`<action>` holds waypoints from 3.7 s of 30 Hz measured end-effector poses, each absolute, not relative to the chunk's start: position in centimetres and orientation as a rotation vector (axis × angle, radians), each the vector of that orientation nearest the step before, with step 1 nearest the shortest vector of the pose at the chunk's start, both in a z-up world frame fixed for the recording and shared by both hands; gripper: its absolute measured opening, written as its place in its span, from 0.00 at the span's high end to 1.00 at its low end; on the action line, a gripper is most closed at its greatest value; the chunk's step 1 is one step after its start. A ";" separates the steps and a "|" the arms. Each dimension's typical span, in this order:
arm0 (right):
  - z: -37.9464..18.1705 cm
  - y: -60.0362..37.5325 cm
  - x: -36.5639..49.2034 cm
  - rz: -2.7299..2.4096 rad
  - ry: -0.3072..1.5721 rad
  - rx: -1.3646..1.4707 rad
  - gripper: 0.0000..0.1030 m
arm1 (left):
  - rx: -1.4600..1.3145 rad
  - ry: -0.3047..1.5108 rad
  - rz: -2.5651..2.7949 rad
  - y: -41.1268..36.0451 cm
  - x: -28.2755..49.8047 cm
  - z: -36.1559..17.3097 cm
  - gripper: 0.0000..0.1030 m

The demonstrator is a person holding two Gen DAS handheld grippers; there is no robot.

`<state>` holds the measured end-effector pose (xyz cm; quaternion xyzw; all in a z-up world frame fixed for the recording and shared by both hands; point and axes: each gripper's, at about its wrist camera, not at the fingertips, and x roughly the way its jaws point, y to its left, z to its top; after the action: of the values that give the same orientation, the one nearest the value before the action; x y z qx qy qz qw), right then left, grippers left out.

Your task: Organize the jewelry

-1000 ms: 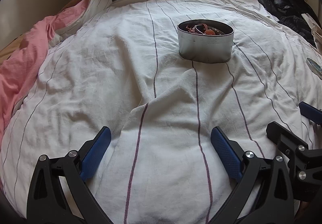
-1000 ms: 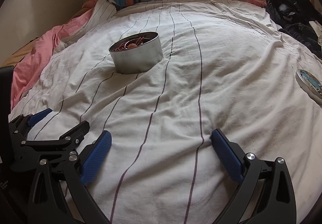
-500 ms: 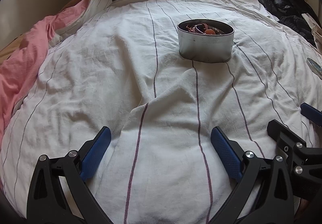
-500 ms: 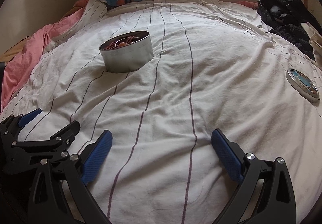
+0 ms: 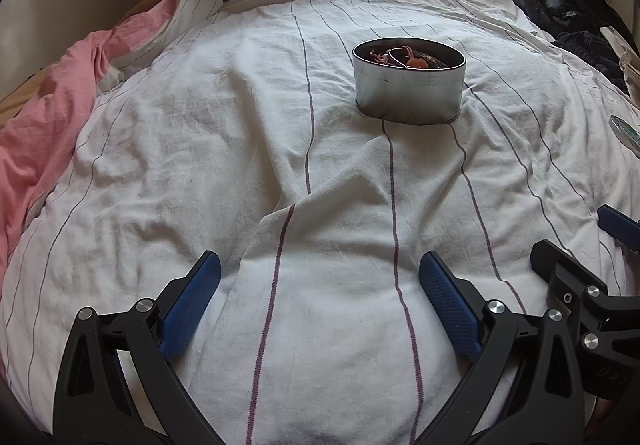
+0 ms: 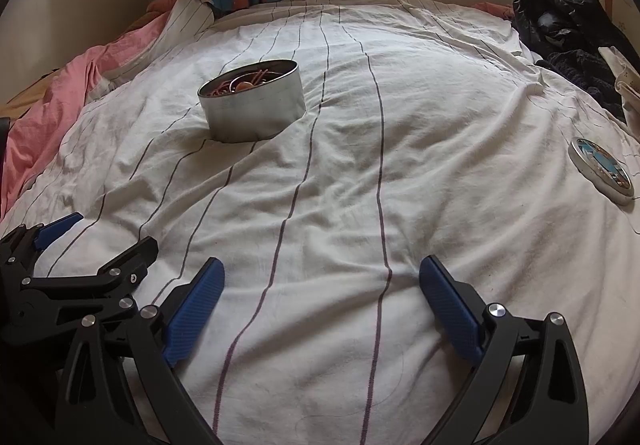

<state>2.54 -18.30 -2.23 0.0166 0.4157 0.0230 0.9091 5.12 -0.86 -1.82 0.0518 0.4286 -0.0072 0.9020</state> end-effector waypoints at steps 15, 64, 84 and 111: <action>-2.3 -18.3 2.7 0.083 0.872 0.028 0.07 | 0.108 0.886 -0.014 -0.8 5.0 -1.7 0.07; -2.3 -18.3 2.9 0.088 0.879 0.027 0.07 | 0.100 0.898 -0.032 -0.9 5.6 -1.9 0.07; -2.5 -18.2 3.0 0.087 0.881 0.028 0.07 | 0.095 0.890 -0.024 -0.8 5.4 -1.9 0.07; -2.6 -18.0 3.2 0.081 0.886 0.013 0.07 | 0.088 0.826 0.036 0.1 4.1 -0.5 0.07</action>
<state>3.17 -18.03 -2.61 0.0064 0.4285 0.0391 0.9027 4.11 0.07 -0.47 0.0427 0.4011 0.0173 0.9149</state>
